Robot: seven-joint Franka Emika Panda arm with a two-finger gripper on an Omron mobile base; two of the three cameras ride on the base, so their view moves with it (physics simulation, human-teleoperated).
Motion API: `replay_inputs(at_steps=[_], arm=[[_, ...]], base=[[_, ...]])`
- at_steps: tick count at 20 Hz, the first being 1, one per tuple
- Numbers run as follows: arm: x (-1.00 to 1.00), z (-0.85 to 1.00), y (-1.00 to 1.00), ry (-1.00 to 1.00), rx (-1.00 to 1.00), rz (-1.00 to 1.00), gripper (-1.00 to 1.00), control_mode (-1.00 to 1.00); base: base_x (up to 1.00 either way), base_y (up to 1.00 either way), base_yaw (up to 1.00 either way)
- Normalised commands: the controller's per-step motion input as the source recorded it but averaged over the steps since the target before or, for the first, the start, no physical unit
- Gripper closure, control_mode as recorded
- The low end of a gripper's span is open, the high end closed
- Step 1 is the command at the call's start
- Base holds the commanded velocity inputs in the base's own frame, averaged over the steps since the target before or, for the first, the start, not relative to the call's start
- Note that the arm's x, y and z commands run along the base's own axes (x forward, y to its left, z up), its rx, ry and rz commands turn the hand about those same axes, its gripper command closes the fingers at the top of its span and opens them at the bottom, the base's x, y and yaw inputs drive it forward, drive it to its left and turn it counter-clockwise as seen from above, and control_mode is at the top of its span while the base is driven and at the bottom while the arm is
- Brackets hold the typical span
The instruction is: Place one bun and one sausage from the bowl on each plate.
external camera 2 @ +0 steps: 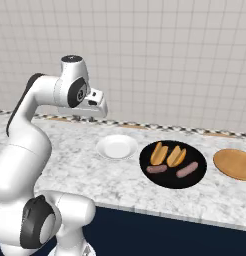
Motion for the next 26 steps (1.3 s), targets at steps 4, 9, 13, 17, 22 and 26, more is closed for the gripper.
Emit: replay_inputs(at_steps=[4, 9, 13, 17, 22, 26], arm=[[-0.01, -0.08, -0.01, 0.0, 0.0, 0.0, -1.0, 1.0], [0.0, 0.0, 0.0, 0.0, 0.0, 0.0, -1.0, 1.0], [0.0, 0.0, 0.0, 0.0, 0.0, 0.0, -1.0, 1.0], [0.0, 0.0, 0.0, 0.0, 0.0, 0.0, -1.0, 1.0], [0.0, 0.0, 0.0, 0.0, 0.0, 0.0, -1.0, 1.0], [0.0, 0.0, 0.0, 0.0, 0.0, 0.0, -1.0, 1.0]], base=[[-0.09, -0.3, 0.0], [-0.23, -1.0, 0.0], [0.28, -0.82, -0.06], [0.91, -0.45, -0.14], [0.81, -0.03, -0.11], [0.37, -0.04, 0.0]])
